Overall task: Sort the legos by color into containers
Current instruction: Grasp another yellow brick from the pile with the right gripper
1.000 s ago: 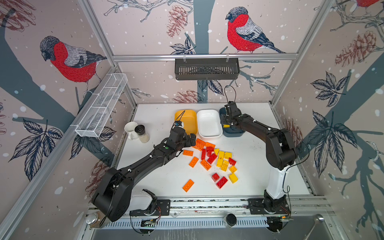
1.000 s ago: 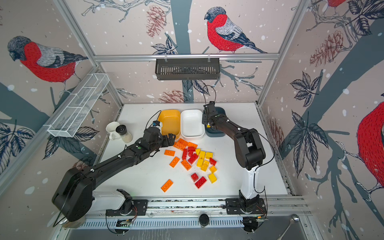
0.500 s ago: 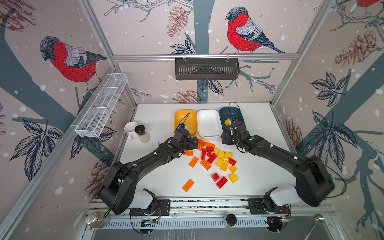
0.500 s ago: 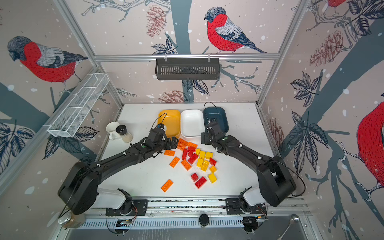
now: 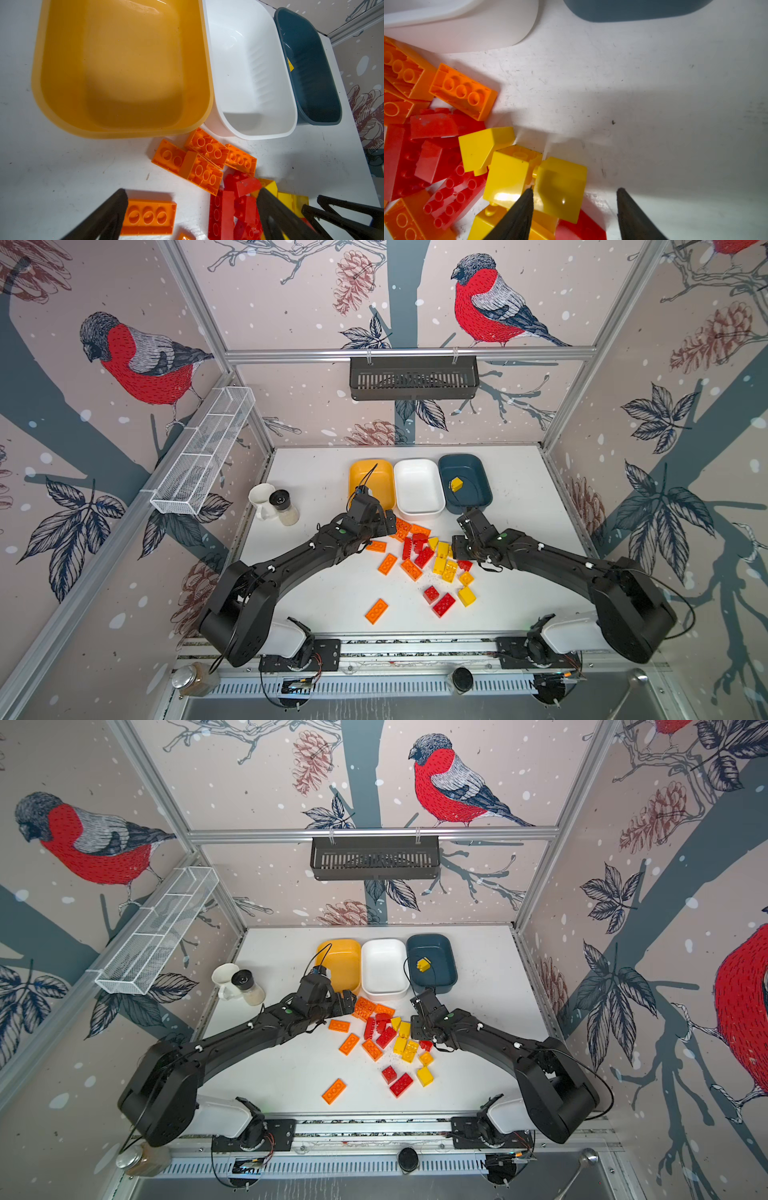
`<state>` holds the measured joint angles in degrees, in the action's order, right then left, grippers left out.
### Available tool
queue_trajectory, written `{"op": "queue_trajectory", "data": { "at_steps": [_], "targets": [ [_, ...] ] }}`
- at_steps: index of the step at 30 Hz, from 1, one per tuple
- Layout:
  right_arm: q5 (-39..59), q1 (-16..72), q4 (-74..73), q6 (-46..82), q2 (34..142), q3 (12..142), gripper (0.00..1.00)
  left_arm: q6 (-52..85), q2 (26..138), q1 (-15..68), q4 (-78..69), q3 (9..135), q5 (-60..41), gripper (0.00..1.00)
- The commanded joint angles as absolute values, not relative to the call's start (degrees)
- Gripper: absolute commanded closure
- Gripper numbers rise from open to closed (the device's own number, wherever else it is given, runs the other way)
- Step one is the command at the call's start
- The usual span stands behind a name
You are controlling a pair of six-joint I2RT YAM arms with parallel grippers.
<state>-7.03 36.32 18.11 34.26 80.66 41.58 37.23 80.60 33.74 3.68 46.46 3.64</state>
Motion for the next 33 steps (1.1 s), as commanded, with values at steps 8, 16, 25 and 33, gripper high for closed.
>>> {"op": "queue_trajectory", "data": {
  "at_steps": [8, 16, 25, 33],
  "targets": [
    [-4.94, 37.08, 16.61, 34.21, 85.02, 43.58, 0.43, 36.67, 80.6, 33.83, 4.93, 46.65, 4.15, 0.03],
    [-6.81, 37.35, 16.3, 35.3, 86.96, 43.28, 0.47, 35.25, 81.86, 35.12, 6.27, 48.13, 5.16, 0.03],
    [-6.96, 37.53, 14.24, 34.39, 87.31, 41.81, 0.58, 34.7, 84.1, 37.71, 6.93, 49.77, 6.78, 0.03],
    [-6.57, 34.98, 12.84, 32.93, 80.92, 39.02, 0.64, 34.19, 85.14, 38.21, 6.68, 50.32, 7.12, 0.03]
  ]
}}
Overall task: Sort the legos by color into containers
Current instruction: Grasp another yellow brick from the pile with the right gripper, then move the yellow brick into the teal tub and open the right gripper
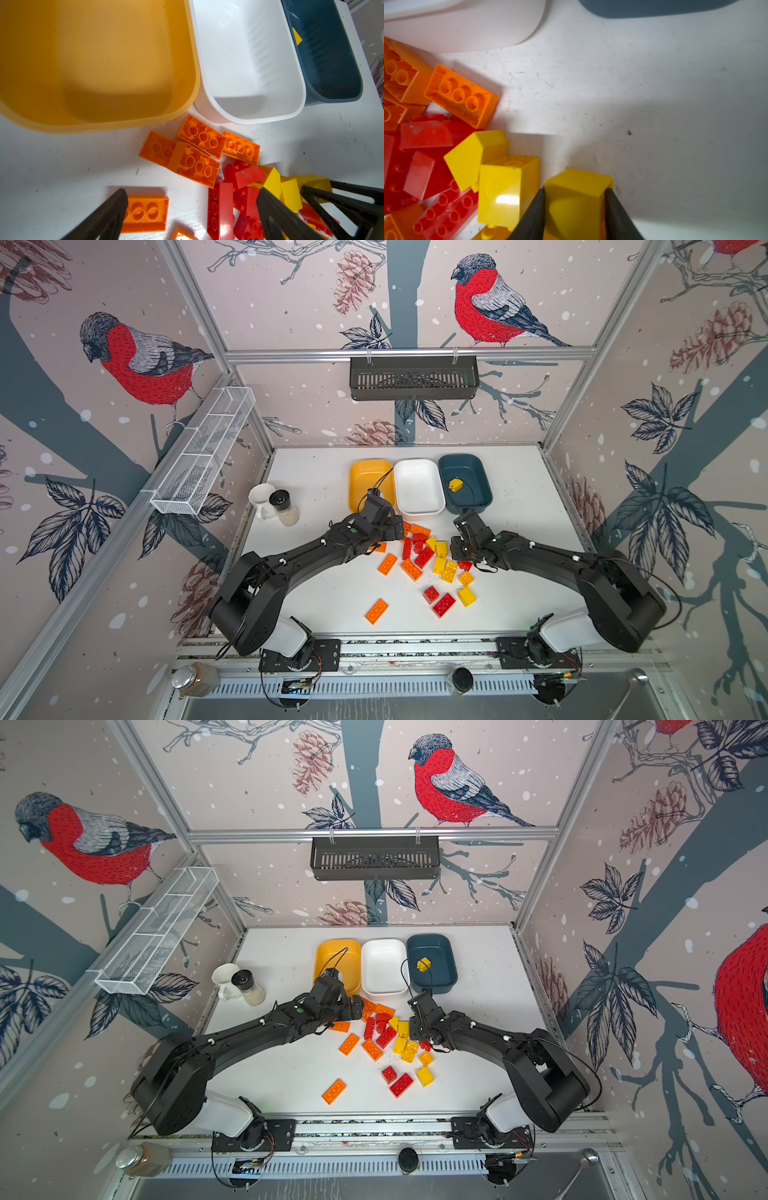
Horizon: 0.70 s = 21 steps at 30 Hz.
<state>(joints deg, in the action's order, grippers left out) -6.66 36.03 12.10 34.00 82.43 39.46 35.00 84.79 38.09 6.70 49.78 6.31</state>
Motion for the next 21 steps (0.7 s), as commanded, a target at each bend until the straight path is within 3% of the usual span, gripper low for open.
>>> {"op": "queue_trajectory", "data": {
  "at_steps": [1, 11, 17, 21],
  "targets": [
    [-6.5, 34.5, 12.99, 32.73, 80.44, 38.92, 0.64, 34.31, 85.24, 38.23, 6.72, 50.44, 7.16, 0.03],
    [-3.65, 29.34, 12.04, 30.62, 75.12, 38.58, 0.65, 34.71, 85.69, 38.23, 6.42, 50.55, 7.81, 0.03],
    [5.51, 21.45, 6.28, 28.25, 70.06, 39.71, 0.64, 34.28, 86.44, 38.19, 5.53, 51.56, 6.92, 0.03],
    [9.55, 16.27, 3.56, 26.32, 74.32, 44.7, 0.62, 34.49, 87.36, 38.22, 5.34, 51.94, 5.57, 0.03]
  ]
}}
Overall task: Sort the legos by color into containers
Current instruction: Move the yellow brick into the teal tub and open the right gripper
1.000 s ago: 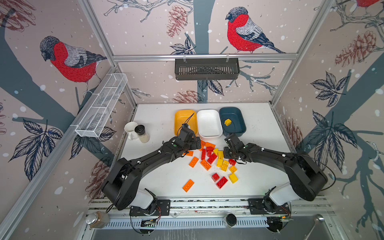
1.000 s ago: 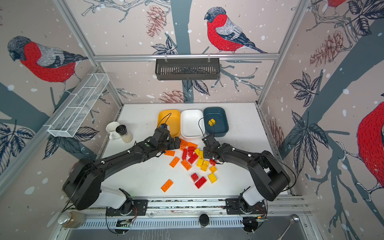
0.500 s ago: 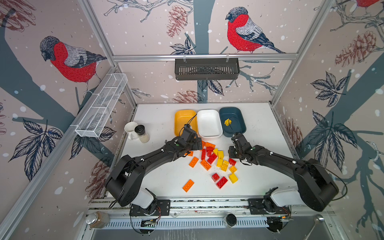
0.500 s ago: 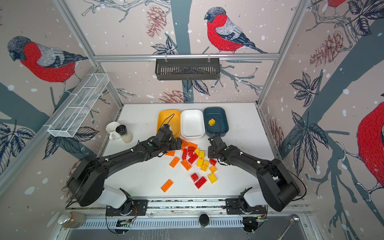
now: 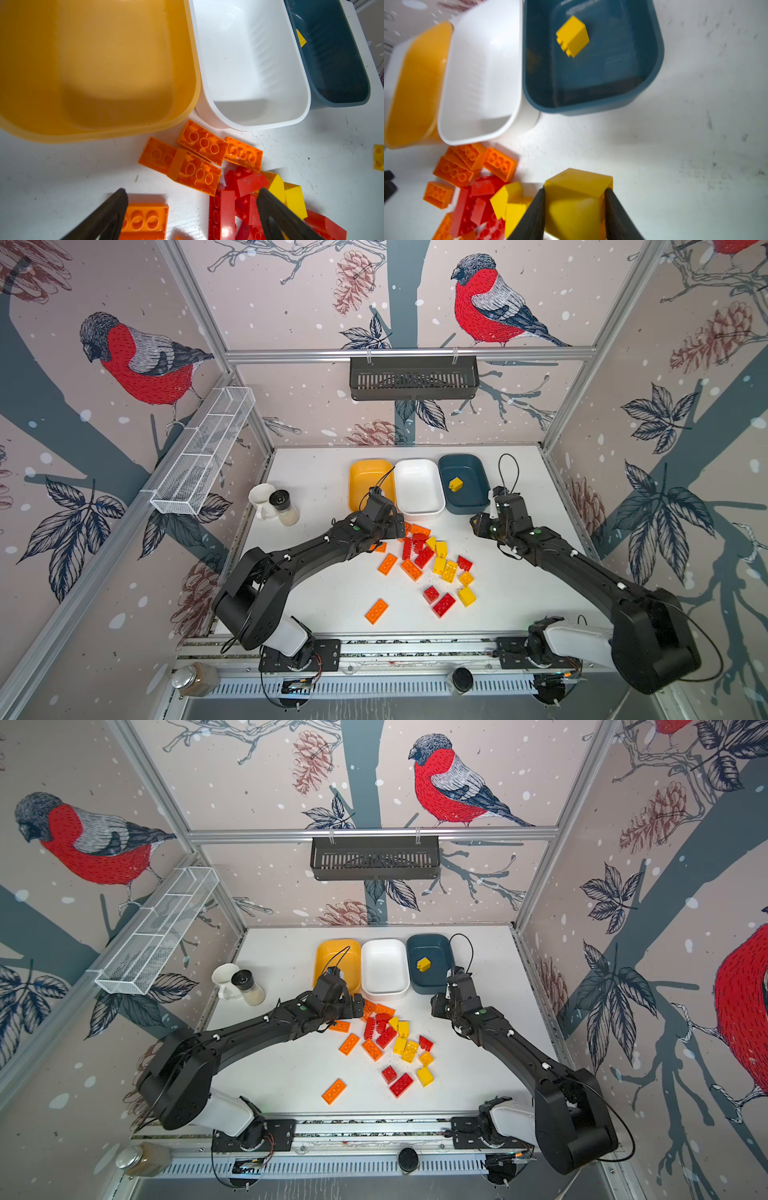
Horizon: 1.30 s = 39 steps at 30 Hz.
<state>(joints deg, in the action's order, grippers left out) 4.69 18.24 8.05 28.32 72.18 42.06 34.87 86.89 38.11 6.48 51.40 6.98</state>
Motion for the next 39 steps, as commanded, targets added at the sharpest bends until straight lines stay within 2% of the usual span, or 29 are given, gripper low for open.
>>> {"op": "queue_trajectory", "data": {
  "at_steps": [1, 6, 12, 17, 22, 23, 24, 28, 34, 39],
  "targets": [
    [9.66, 15.43, 3.59, 25.97, 75.95, 46.28, 0.62, 34.6, 87.53, 38.22, 5.11, 51.88, 5.16, 0.03],
    [8.58, 13.12, 3.79, 24.13, 86.42, 55.61, 0.58, 34.65, 88.98, 38.23, 4.98, 52.01, 3.24, 0.03],
    [6.7, 13.03, 6.9, 24.01, 93.79, 64.33, 0.27, 34.71, 90.57, 38.67, 5.87, 52.93, 2.66, 0.03],
    [5.62, 13.1, 6.9, 24.16, 90.49, 62.58, 0.19, 34.87, 91.14, 39.06, 6.24, 53.43, 2.81, 0.03],
    [4.03, 13.1, 5.51, 25.1, 82.33, 56.03, 0.11, 34.8, 92.31, 39.55, 7.01, 54.3, 2.9, 0.03],
    [3.57, 13.1, 4.84, 25.38, 80.17, 53.99, 0.08, 34.65, 92.68, 39.71, 7.12, 54.64, 2.9, 0.03],
    [2.99, 13.1, 3.9, 25.7, 77.62, 51.81, 0.0, 34.49, 93.1, 39.86, 7.28, 55.05, 2.99, 0.03],
    [2.08, 11.97, 1.31, 28.87, 67.62, 43.23, 0.0, 34.27, 94.99, 40.38, 8.47, 56.66, 4.19, 0.03],
    [14.2, 7.02, 0.76, 34.12, 55.18, 34.81, 0.01, 36.12, 96.9, 41.29, 8.38, 56.87, 5.95, 0.07],
    [18.75, 3.79, 4.92, 35.86, 49.03, 32.29, 0.01, 35.73, 100.19, 41.55, 9.98, 60.39, 5.72, 0.11]
  ]
}}
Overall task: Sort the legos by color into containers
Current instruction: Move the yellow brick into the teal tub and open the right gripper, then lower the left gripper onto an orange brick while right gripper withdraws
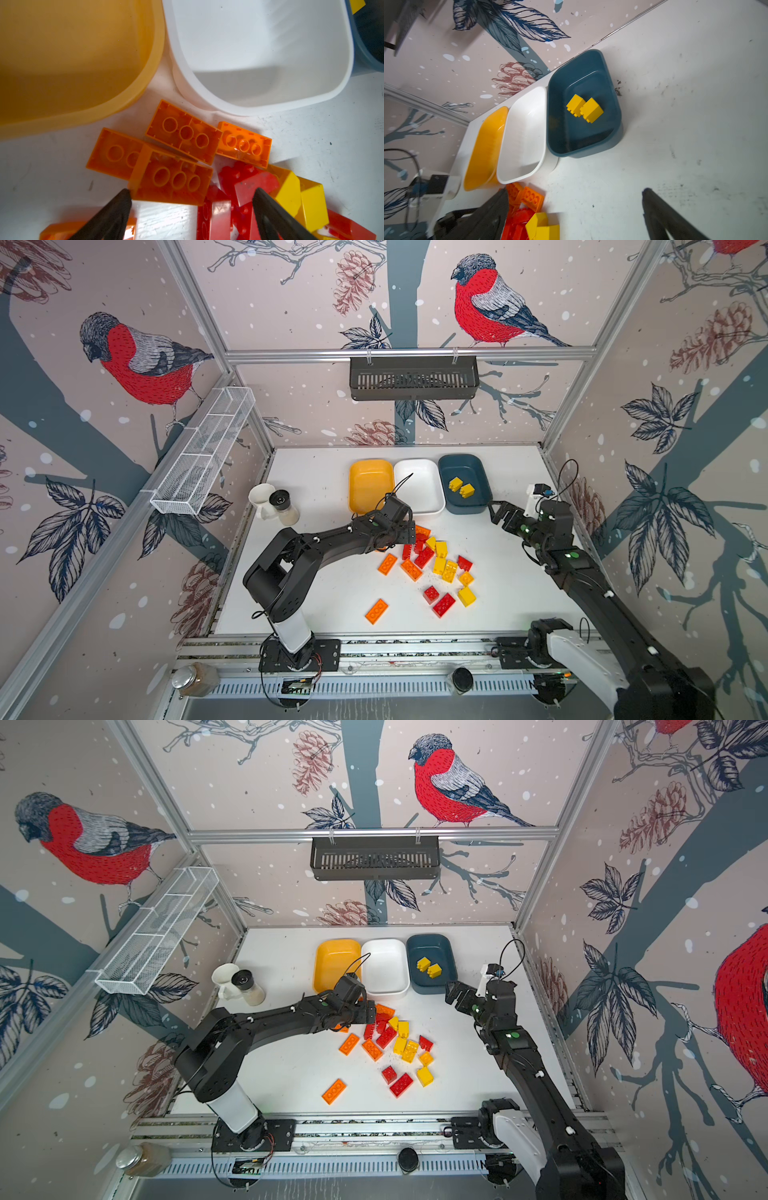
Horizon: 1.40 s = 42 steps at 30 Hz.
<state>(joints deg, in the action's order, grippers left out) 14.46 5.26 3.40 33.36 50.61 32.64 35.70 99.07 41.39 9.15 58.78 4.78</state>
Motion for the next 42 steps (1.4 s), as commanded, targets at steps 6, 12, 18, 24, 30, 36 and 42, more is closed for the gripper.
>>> {"op": "queue_trajectory", "data": {
  "at_steps": [6, 12, 18, 24, 30, 36, 42],
  "targets": [
    [17.86, 2.12, 13.05, 35.31, 50.88, 33.66, 0.01, 35.08, 102.56, 41.92, 11.16, 62.41, 5.42, 0.15],
    [19.19, 2.19, 14.85, 34.47, 55.23, 35.03, 0.0, 34.73, 102.97, 42.01, 11.25, 62.47, 5.36, 0.18],
    [19.3, 2.25, 15.14, 33.97, 57.52, 36.04, 0.01, 34.77, 103.15, 42.27, 11.53, 62.41, 6.22, 0.23],
    [19.36, 2.29, 14.0, 34.25, 56.96, 35.76, 0.01, 34.54, 104.67, 42.88, 13.7, 64.55, 10.24, 0.23],
    [18.98, 2.37, 13.66, 34.27, 56.52, 35.38, 0.01, 30.01, 108.17, 44.33, 17.61, 69.24, 14.14, 0.2],
    [18.81, 2.38, 13.29, 34.45, 56.35, 34.68, 0.0, 29.96, 110.54, 44.64, 21.25, 71.41, 16.76, 0.22],
    [18.59, 2.52, 13.21, 34.5, 55.73, 34.1, 0.01, 31.6, 108.87, 45.09, 24.77, 70.09, 22.48, 0.33]
  ]
}}
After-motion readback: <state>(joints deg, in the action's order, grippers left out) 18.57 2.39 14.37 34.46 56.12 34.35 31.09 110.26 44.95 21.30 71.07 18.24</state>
